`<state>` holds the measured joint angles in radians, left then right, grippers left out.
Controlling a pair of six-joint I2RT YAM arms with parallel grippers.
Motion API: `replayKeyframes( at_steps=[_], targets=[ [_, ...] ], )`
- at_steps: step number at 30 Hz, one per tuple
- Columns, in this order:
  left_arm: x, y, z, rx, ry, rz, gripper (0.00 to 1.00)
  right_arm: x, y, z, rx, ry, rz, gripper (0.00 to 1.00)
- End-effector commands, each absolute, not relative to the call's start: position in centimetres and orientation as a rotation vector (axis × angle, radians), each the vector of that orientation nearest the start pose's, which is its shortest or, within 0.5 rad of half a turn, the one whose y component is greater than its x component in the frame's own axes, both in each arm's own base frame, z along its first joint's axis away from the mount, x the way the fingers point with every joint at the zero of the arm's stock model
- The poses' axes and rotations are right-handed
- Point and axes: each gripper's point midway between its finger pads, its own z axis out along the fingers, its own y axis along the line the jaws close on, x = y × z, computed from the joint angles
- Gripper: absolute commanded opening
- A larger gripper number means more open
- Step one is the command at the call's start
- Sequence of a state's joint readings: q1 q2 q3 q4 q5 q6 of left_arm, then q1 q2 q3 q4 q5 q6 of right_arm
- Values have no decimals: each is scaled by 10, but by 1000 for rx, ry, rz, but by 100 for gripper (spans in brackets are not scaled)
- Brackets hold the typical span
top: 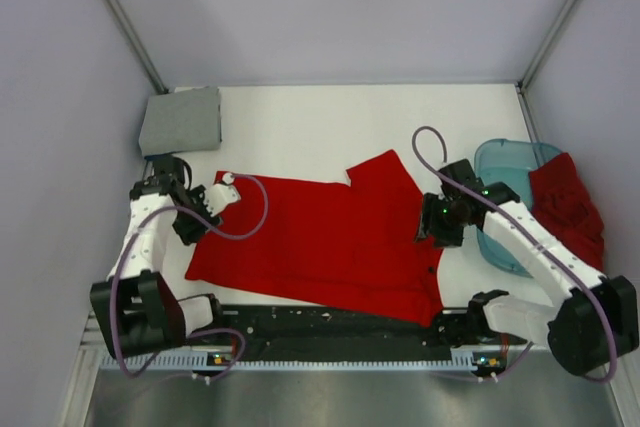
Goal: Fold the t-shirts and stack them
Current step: Fold the flattened tshirt in 1/3 of the way, then grap the side of the flattened tshirt furthest away from the robot with both arms
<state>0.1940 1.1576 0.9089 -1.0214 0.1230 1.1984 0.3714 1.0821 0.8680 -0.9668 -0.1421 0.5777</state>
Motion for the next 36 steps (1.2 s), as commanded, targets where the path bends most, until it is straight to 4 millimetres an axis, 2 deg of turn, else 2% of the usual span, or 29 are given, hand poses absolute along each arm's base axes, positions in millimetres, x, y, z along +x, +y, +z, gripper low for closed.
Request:
replayKeyframes(
  at_steps=[1, 6, 8, 10, 12, 13, 16, 20, 22, 25, 27, 29, 30, 32, 34, 36],
  targets=[
    [235, 54, 81, 1278, 2493, 49, 62, 200, 118, 70, 209, 2784, 353, 53],
    [253, 55, 64, 1163, 2480, 81, 63, 211, 127, 41, 239, 2781, 395, 52],
    [250, 55, 52, 1127, 2516, 62, 62, 211, 131, 29, 251, 2808, 409, 50],
    [244, 55, 37, 1100, 2560, 47, 62, 215, 126, 17, 273, 2838, 341, 41],
    [237, 57, 23, 1093, 2596, 51, 62, 222, 122, 8, 275, 2861, 269, 38],
    [230, 59, 14, 1086, 2628, 57, 62, 227, 120, 6, 271, 2864, 240, 38],
    [227, 64, 1, 1048, 2667, 95, 63, 250, 107, 0, 292, 2863, 121, 36],
    [233, 63, 1, 988, 2668, 92, 63, 282, 91, -2, 346, 2855, 83, 36],
    [233, 61, 5, 982, 2665, 83, 64, 288, 85, 2, 335, 2849, 57, 37],
    [235, 58, 22, 980, 2645, 62, 64, 294, 86, 20, 280, 2825, 73, 39],
    [238, 52, 47, 981, 2624, 22, 66, 300, 87, 41, 232, 2792, 88, 42],
    [253, 46, 85, 989, 2549, 3, 68, 315, 98, 73, 152, 2710, 182, 47],
    [260, 45, 99, 979, 2522, -2, 70, 326, 108, 92, 110, 2661, 253, 49],
    [287, 47, 125, 966, 2440, 32, 72, 354, 124, 129, 32, 2564, 336, 55],
    [318, 52, 141, 973, 2382, 73, 73, 387, 133, 154, 1, 2495, 354, 62],
    [343, 57, 145, 994, 2375, 71, 73, 423, 141, 165, -27, 2456, 342, 64]
  ],
)
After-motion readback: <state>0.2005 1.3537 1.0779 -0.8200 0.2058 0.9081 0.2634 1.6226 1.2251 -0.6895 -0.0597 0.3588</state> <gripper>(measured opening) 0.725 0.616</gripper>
